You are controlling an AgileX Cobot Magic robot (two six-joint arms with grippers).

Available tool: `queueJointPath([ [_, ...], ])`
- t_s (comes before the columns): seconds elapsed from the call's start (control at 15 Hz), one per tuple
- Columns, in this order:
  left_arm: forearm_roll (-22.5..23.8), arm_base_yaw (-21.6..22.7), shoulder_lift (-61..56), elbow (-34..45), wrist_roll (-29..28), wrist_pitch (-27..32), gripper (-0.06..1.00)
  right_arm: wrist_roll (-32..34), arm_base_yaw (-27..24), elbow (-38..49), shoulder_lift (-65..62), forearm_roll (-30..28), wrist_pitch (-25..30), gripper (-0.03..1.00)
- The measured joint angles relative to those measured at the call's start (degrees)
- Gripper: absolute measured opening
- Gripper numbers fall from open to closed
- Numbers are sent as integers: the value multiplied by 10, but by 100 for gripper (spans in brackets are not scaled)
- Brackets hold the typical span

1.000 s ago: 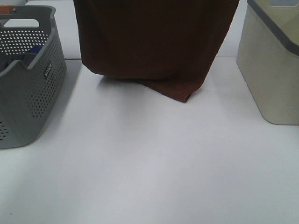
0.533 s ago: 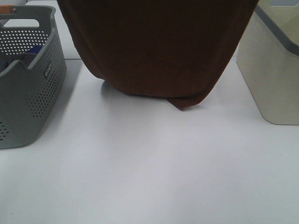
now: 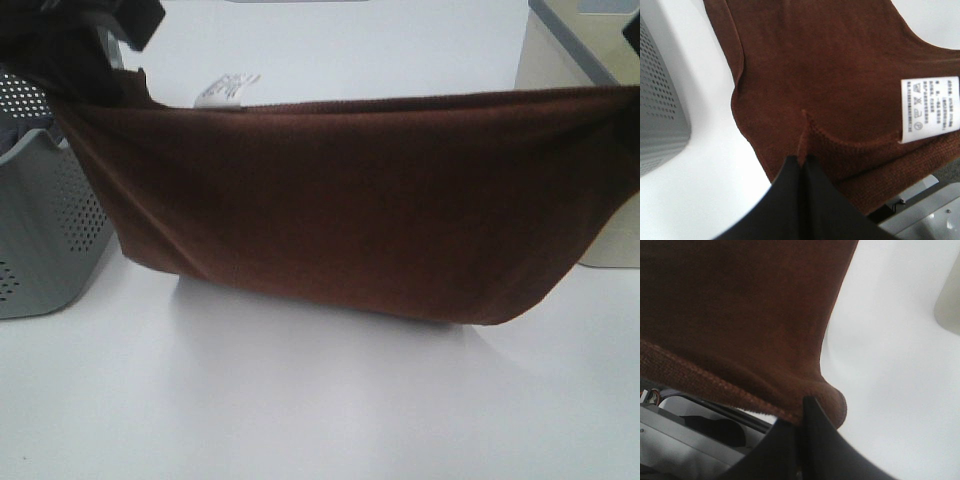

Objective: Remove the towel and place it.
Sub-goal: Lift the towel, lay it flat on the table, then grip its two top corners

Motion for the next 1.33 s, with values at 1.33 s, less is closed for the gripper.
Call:
queueJointPath([
  [1.33,-139,-163,-29,253,-125,-4,0,-18,-1,289,-45,119,5,0],
])
